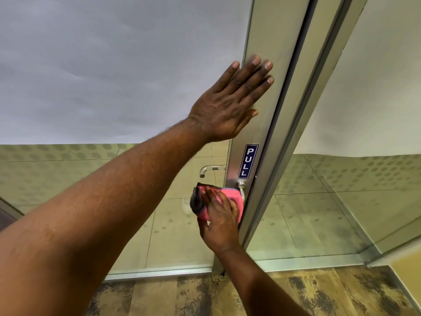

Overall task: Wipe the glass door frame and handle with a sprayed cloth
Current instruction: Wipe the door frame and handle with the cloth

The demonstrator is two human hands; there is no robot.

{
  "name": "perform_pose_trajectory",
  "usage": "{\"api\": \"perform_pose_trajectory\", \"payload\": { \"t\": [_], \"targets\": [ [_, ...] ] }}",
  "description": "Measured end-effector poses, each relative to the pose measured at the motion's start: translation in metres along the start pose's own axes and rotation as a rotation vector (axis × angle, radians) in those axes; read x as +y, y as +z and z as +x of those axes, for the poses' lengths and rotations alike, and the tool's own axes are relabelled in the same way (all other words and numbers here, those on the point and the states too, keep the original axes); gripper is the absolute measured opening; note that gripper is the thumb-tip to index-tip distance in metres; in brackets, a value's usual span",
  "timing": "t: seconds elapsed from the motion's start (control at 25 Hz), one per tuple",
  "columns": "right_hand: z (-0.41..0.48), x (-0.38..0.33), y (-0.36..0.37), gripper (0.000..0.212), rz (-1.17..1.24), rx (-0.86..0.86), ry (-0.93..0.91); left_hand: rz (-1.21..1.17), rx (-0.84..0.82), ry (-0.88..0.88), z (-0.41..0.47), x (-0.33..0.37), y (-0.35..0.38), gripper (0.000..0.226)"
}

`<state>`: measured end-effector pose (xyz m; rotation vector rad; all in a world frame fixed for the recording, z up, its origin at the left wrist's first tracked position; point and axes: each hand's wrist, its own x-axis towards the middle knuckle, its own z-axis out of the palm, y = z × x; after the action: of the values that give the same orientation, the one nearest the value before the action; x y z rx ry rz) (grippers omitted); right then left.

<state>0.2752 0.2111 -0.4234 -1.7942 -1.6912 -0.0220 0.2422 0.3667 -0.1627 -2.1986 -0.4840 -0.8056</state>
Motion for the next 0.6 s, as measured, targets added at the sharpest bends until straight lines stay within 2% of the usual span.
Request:
{"api": "perform_pose_trajectory", "payload": {
  "t": [0.16,0.4,0.6],
  "targets": [
    [0.014,-0.014,0.005,0.068,-0.018,-0.057,0.001,0.017,0.008,0.003,0.000,-0.001,0.003,0.063],
    [0.003,0.010,-0.002,0.067,-0.133,-0.123,-0.197,0.005,0.022,-0.004,-0.001,-0.001,0.004,0.064],
    [-0.018,0.034,-0.003,0.073,-0.147,-0.096,-0.176,0.003,-0.006,-0.011,0.000,0.000,0.002,0.064]
  ]
}}
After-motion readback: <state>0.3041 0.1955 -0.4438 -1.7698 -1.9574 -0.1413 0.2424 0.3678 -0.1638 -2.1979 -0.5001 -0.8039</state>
